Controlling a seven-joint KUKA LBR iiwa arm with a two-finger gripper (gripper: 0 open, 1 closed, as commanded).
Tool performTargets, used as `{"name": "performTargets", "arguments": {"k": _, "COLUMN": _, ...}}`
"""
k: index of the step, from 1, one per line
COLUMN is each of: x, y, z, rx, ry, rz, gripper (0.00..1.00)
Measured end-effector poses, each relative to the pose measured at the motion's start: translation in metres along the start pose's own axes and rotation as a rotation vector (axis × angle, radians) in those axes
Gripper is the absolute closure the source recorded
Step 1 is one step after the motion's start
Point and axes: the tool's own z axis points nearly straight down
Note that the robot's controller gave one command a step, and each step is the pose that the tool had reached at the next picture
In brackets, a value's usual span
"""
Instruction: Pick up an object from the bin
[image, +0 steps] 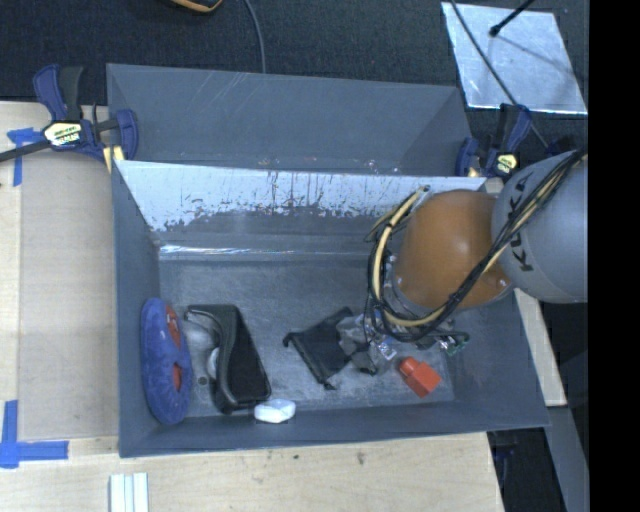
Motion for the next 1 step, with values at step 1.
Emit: {"name": "performTargets", "arguments": {"k": 1, "x": 0.0221, "y": 0.0071, "z": -0.2261, "rx": 0.006, "ry": -0.006, "rz": -0.015, "gripper": 1.0}}
